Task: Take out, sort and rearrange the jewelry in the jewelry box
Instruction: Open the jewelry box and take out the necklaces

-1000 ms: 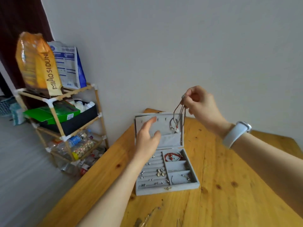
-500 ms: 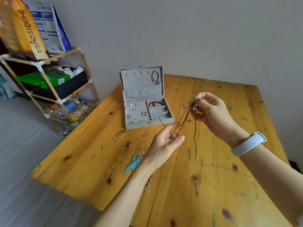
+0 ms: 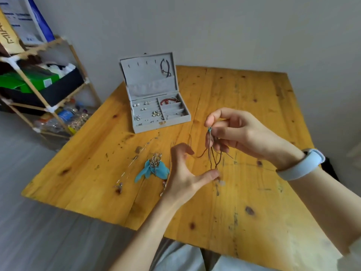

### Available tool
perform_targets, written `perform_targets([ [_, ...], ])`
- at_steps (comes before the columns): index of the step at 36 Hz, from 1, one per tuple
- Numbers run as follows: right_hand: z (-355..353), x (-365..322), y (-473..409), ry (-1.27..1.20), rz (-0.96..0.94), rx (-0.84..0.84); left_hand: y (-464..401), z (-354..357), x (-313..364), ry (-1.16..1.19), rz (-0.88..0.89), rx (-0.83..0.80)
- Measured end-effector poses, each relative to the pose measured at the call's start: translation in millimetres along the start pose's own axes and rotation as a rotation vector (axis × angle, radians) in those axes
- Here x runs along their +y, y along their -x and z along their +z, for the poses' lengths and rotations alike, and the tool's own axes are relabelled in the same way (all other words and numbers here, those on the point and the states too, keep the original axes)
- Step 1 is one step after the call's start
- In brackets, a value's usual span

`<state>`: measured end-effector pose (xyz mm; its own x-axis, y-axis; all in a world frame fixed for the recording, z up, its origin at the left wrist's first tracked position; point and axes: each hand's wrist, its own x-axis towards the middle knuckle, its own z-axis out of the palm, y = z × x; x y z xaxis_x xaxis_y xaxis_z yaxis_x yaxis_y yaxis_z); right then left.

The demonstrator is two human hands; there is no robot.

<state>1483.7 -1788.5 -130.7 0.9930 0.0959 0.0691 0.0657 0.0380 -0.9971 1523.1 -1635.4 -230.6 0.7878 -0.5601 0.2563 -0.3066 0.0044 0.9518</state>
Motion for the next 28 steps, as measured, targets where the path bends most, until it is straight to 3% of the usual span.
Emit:
perform_targets([
  [2,-3,-4,0,-0.043,-0.023,-0.001,-2,-4,5,0.052,0.043,0.013],
  [4,-5,-4,-2,-0.073,-0.034,0.000,-5,-7,12,0.125,0.025,-0.086],
  [7,-6,3,-8,-0.093,-0.034,0.059,-6,-7,18,0.201,-0.137,-0.286],
  [9,-7,12,-13,-0.101,-0.017,0.167,-2,-1,15,0.260,-0.215,-0.326],
  [13,-16,41,-21,-0.081,0.089,0.398,15,7,6,0.216,-0.308,-0.150],
  [18,-23,88,-27,-0.070,0.319,0.526,31,0,-10,0.096,-0.475,-0.028],
  [23,-14,122,-40,0.060,0.414,0.530,45,-9,-26,-0.303,-0.399,0.047],
  [28,-11,139,-63,0.464,0.368,0.477,52,-10,-36,-0.770,-0.218,0.029],
])
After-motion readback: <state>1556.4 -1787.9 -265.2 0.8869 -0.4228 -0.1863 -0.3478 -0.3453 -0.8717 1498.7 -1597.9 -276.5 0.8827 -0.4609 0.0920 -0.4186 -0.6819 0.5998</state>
